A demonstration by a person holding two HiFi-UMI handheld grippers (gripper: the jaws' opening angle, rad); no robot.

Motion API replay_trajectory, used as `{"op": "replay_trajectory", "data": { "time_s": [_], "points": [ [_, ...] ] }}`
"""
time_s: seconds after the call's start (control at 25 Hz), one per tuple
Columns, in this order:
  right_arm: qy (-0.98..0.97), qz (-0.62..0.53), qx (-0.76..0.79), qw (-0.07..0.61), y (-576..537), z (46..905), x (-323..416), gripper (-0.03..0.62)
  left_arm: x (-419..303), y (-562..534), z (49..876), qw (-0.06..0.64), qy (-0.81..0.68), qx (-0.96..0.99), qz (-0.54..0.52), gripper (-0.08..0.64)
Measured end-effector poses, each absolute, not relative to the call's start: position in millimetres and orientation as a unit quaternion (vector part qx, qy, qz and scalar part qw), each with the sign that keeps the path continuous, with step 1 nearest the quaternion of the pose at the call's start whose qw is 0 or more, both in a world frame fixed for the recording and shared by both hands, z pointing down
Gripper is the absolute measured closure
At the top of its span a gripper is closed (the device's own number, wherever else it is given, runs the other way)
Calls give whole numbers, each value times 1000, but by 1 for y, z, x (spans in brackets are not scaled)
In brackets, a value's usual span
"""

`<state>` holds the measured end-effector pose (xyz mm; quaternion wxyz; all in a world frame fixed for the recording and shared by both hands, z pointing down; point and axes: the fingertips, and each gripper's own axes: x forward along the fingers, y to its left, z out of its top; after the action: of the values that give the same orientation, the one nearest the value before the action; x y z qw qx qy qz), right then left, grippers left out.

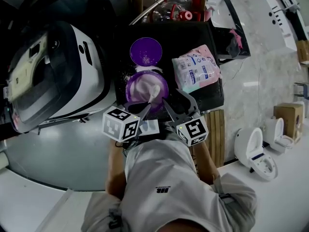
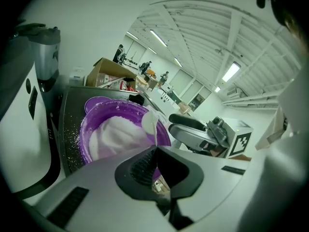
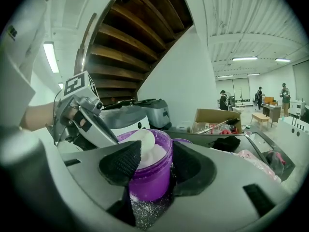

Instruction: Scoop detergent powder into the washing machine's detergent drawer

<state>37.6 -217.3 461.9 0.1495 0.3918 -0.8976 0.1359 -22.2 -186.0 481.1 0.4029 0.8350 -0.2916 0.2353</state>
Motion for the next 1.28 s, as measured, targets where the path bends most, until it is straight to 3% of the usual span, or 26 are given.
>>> {"op": "replay_trajectory", "data": {
  "time_s": [1.28],
  "points": [
    [-885, 82, 425, 169, -178, 438, 1, 411, -60, -176, 458, 368, -307, 867, 136, 545]
  ]
}}
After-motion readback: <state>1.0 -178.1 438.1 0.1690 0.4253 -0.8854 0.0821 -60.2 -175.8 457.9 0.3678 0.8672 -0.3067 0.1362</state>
